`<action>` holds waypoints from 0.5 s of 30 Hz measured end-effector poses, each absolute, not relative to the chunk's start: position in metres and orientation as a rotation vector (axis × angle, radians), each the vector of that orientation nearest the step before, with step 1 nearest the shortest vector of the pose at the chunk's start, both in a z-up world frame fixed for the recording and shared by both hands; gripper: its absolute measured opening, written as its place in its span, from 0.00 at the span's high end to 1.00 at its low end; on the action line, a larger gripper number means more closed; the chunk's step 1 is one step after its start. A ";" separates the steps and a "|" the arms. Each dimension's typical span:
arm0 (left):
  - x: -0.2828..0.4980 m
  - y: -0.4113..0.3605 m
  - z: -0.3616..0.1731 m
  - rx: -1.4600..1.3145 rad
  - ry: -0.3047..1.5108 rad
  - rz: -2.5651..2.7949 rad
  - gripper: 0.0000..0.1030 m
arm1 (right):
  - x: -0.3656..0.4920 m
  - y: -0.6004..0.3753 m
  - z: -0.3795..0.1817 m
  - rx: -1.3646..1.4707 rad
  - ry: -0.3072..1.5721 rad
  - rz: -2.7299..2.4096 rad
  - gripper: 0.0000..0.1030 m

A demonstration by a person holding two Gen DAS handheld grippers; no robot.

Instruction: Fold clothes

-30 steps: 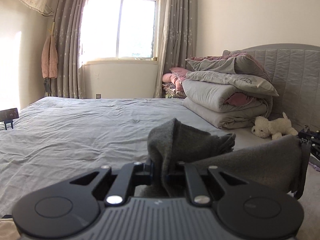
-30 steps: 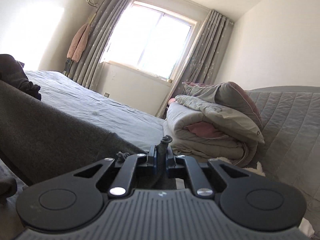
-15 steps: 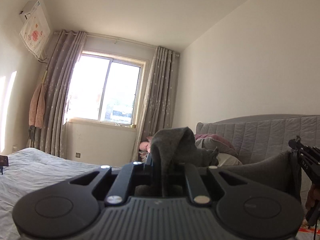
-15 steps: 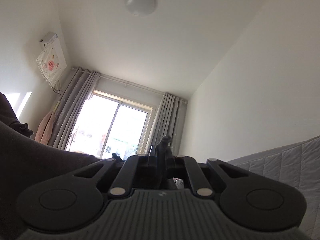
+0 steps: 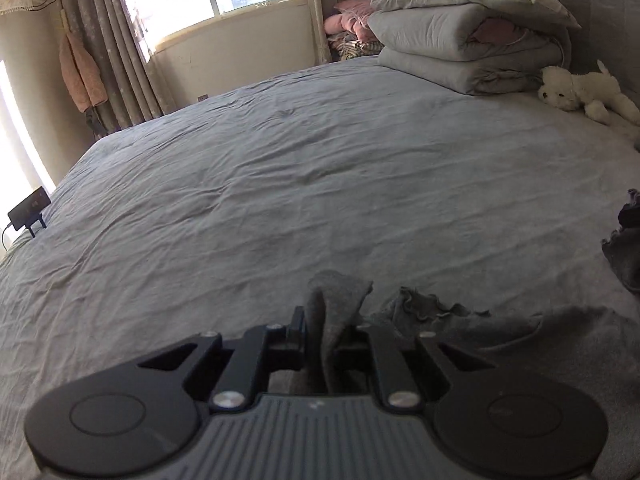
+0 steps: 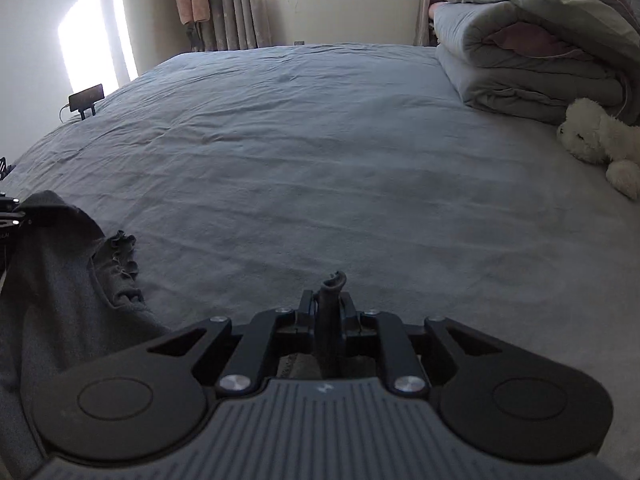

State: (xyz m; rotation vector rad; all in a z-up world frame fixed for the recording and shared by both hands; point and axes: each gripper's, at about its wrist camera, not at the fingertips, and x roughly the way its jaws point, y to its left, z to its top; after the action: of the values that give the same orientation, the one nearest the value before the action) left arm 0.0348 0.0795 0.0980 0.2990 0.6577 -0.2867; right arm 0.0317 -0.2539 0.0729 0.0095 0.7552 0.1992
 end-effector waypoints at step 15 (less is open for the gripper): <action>0.039 0.092 0.099 0.212 0.681 -0.293 0.89 | -0.004 -0.172 0.039 -0.076 0.876 0.454 0.93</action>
State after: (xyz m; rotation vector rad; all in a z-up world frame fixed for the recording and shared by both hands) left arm 0.0392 0.0923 0.0995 0.2119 0.6812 -0.2926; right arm -0.0043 -0.1720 0.0394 -0.0757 0.8761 0.4541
